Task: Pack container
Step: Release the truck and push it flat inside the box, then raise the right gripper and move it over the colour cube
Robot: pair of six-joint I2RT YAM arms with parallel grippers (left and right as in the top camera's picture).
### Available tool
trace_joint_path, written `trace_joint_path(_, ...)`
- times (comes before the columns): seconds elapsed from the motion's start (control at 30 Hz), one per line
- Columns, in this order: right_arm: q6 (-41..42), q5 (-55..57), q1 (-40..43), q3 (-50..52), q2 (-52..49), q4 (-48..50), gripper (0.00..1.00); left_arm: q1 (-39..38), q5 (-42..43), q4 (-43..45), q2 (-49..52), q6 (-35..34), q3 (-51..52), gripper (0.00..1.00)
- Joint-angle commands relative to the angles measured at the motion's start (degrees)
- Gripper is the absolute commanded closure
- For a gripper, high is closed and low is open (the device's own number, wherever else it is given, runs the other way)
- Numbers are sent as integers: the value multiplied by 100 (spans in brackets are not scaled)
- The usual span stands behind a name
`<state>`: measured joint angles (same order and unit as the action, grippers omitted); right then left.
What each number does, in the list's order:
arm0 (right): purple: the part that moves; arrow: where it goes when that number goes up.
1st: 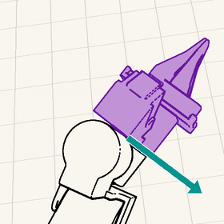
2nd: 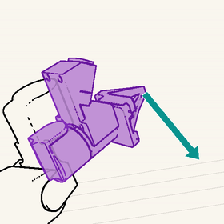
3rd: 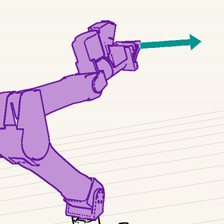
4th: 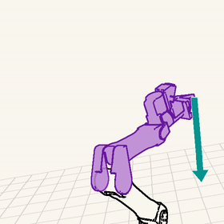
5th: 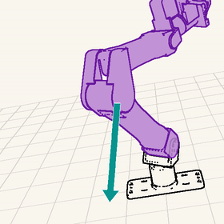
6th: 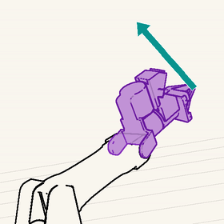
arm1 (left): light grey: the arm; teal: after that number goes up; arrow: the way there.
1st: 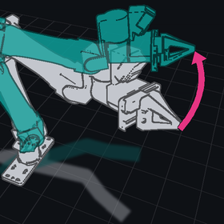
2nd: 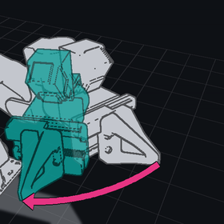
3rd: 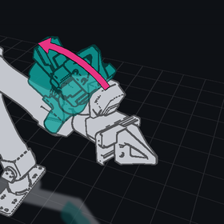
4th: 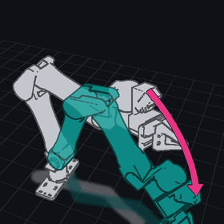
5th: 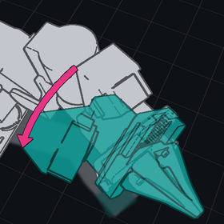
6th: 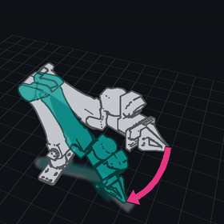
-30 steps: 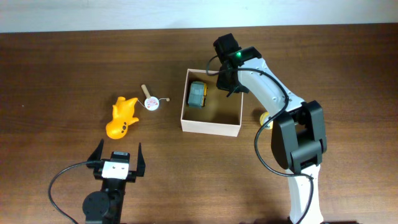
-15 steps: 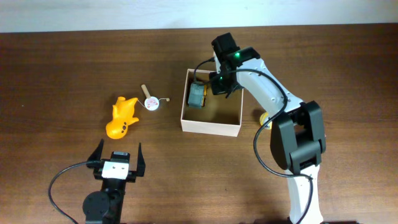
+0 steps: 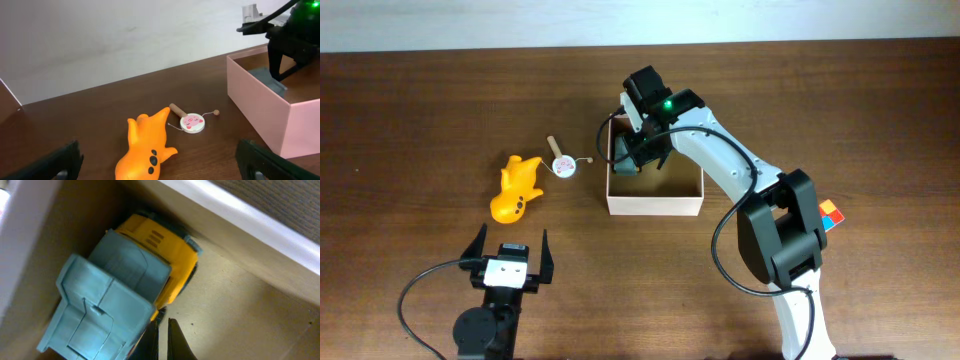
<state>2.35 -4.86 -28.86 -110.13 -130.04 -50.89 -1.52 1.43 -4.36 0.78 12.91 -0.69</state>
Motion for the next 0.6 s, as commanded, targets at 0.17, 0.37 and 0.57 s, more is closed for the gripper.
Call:
trace_joint_path(0.17, -85, -52, 199, 31, -151, -11, 96, 24, -20, -37, -44, 87, 17, 1)
trace_joint_path(0.37, -87, -50, 343, -164, -144, -284, 96, 24, -20, -37, -44, 87, 17, 1)
trace_joint_path(0.57, -87, -48, 302, -1276, -129, -1497, 83, 24, -20, -37, -44, 87, 17, 1)
